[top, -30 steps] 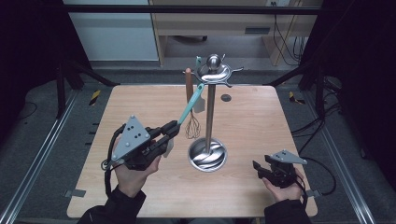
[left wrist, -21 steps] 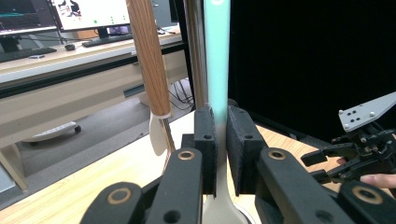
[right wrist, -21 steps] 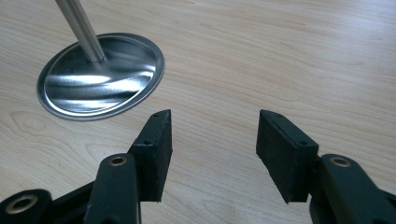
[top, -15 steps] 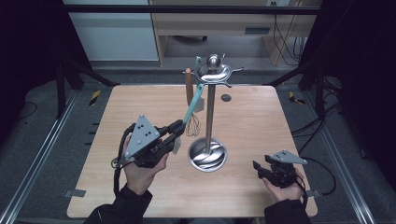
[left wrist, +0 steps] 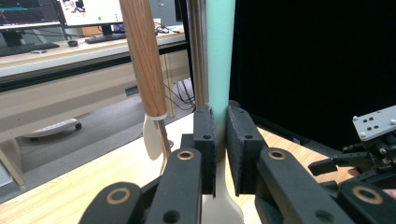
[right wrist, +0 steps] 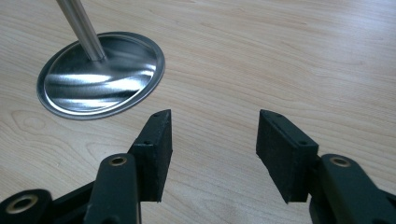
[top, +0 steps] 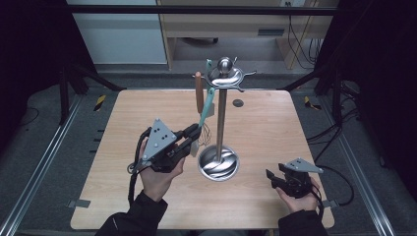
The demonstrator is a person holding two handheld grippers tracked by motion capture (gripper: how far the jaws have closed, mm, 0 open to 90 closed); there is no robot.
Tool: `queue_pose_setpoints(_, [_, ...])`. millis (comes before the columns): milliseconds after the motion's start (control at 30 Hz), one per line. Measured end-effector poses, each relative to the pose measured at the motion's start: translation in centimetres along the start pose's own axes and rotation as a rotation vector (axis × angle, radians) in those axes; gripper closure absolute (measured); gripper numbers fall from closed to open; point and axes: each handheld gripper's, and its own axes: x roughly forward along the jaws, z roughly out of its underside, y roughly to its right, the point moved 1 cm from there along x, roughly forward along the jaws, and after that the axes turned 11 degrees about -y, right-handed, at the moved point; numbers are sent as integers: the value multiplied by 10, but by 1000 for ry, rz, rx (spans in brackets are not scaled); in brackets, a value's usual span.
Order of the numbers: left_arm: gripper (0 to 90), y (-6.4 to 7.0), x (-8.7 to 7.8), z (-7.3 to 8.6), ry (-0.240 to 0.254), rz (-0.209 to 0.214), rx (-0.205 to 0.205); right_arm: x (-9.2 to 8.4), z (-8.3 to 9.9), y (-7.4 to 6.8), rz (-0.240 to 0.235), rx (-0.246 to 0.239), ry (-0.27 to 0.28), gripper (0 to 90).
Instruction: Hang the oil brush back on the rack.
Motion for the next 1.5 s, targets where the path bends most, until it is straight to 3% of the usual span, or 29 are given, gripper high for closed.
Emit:
queue_pose_setpoints(133, [822,1,7,0,17,-33,16,0,0,0,-1,0,0,460])
queue_pose_setpoints(367, [824,2,16,0,23,-45,16,0,0,0,-3,1,-1,460])
queue_pose_setpoints(433, [865,2,18,0,19,-44,13,0,0,0,-3,-1,0,459])
queue_pose_setpoints(533, [772,-1,19,2,10,-35,5,0,0,0,-4,-1,1,459])
queue_pose_setpoints(767, [682,-16,10,21,-26,-22,-26,0,0,0,-2,2,2,459])
queue_pose_setpoints(933, [579,-36,-2,44,-90,-23,-26,0,0,0,-2,-1,0,456])
queue_pose_setpoints(1100, [502,-54,-13,79,-170,-21,-42,1,0,-1,-1,2,0,452])
queue_pose_setpoints(1367, [439,-74,-15,136,-328,-14,-85,1,0,-1,0,11,-5,439])
queue_pose_setpoints(1500, [415,-85,-16,162,-381,-39,-101,1,1,-1,5,19,1,425])
